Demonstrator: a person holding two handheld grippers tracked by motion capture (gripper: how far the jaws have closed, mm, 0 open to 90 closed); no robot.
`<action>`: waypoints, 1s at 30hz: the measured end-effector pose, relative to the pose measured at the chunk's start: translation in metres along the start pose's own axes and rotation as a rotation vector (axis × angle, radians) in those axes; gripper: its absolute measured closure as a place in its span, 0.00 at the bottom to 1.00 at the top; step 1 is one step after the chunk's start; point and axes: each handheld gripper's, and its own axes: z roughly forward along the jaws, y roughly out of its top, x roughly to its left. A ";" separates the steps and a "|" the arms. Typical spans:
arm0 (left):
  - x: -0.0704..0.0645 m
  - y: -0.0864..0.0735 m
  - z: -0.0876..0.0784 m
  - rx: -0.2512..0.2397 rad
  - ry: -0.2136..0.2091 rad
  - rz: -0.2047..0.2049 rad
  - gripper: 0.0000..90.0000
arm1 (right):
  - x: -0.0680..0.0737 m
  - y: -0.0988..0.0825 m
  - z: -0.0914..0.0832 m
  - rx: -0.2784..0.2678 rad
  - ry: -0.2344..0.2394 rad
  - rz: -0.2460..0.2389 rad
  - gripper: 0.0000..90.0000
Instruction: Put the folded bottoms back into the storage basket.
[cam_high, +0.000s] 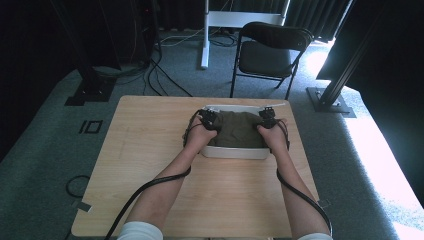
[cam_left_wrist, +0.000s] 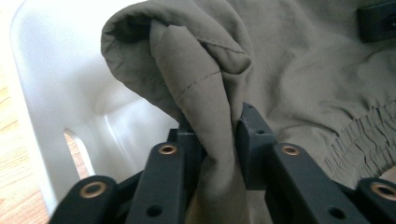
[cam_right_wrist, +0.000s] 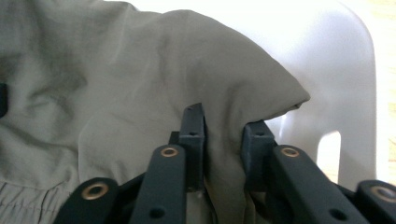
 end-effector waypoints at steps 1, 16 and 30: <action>0.000 0.000 0.000 0.000 -0.005 0.003 0.79 | 0.000 0.000 0.000 0.002 -0.002 0.001 0.75; -0.004 0.002 -0.005 -0.071 0.013 0.093 0.50 | -0.003 -0.003 -0.005 -0.067 0.041 -0.012 0.50; -0.016 0.003 -0.023 -0.160 -0.038 0.046 0.21 | 0.001 -0.002 -0.025 -0.200 0.118 -0.062 0.20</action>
